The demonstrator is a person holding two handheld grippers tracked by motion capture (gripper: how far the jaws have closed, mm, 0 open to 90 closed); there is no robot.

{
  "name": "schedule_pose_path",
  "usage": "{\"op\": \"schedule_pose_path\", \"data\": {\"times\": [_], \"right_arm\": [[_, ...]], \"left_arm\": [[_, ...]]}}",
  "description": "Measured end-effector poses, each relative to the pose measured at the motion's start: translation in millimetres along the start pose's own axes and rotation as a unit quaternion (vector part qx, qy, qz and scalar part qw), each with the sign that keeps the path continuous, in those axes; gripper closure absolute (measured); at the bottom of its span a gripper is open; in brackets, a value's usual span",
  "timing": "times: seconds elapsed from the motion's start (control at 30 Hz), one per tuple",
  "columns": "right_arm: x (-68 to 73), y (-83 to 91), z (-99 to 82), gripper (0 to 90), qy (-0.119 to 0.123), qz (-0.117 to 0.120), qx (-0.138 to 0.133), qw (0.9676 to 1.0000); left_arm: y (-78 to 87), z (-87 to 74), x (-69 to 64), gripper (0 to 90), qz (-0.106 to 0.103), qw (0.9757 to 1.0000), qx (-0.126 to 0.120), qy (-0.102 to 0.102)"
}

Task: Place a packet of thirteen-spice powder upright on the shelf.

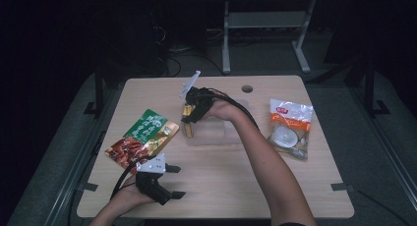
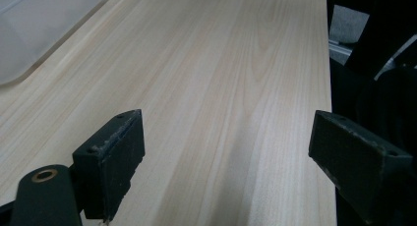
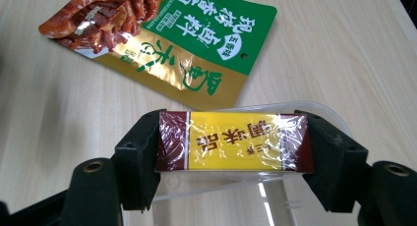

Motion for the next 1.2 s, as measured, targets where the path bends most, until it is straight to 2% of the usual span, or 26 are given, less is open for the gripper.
{"op": "schedule_pose_path", "data": {"times": [0.13,0.23,0.37,0.4,0.47,0.53,0.77,0.9,0.97,1.1,1.17,1.2], "right_arm": [[-4.1,-0.9,0.1,29.2,-0.014,0.004,-0.013,0.9998],[-5.2,-1.1,-2.6,26.8,-0.022,0.004,-0.011,0.9997],[-7.0,2.4,-2.4,20.4,-0.035,0.002,-0.027,0.9990],[-7.0,2.4,-2.4,20.4,-0.035,0.002,-0.027,0.9990],[-8.2,4.8,-3.5,14.4,-0.035,-0.002,-0.028,0.9990],[-7.8,5.9,-3.8,13.9,-0.038,-0.004,-0.028,0.9988],[1.1,20.8,-7.2,11.7,-0.041,-0.009,-0.042,0.9982],[3.8,36.3,-14.2,10.4,-0.041,-0.025,-0.053,0.9975],[3.3,40.1,-15.9,10.4,-0.042,-0.030,-0.056,0.9971],[6.4,59.5,-25.5,9.7,-0.049,-0.048,-0.073,0.9950],[11.9,65.2,-30.1,9.7,-0.066,-0.051,-0.083,0.9931],[13.6,67.8,-33.9,9.7,-0.066,-0.054,-0.084,0.9928]], "left_arm": [[0.8,0.8,1.2,12.8,0.005,1.0000,0.000,0.008],[0.1,-1.2,1.9,12.8,0.009,0.9999,0.007,0.005],[0.0,-1.4,2.3,12.8,0.011,0.9999,0.008,0.004],[-0.2,-1.2,2.6,12.8,0.011,0.9999,0.007,0.005],[0.3,-1.5,3.8,12.8,0.014,0.9999,0.008,0.006],[0.7,-1.4,3.9,12.8,0.014,0.9998,0.008,0.007],[2.2,-3.3,7.7,12.8,0.021,0.9996,0.015,0.012],[3.5,-5.7,11.4,12.8,0.030,0.9993,0.022,0.010],[3.5,-5.3,11.4,12.9,0.030,0.9992,0.019,0.017],[5.5,-8.1,15.8,13.0,0.036,0.9989,0.024,0.016],[5.8,-8.6,16.5,13.1,0.037,0.9989,0.025,0.015],[6.2,-9.4,17.5,13.1,0.040,0.9987,0.027,0.015]]}}
Point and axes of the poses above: each handheld gripper's, and its own axes: y roughly backward along the jaws, z roughly out of its top, x roughly to its left, the point moved 10 cm from there along -y, roughly forward along the jaws, and after that the axes turned 9 degrees about z, right-handed, at the moved point
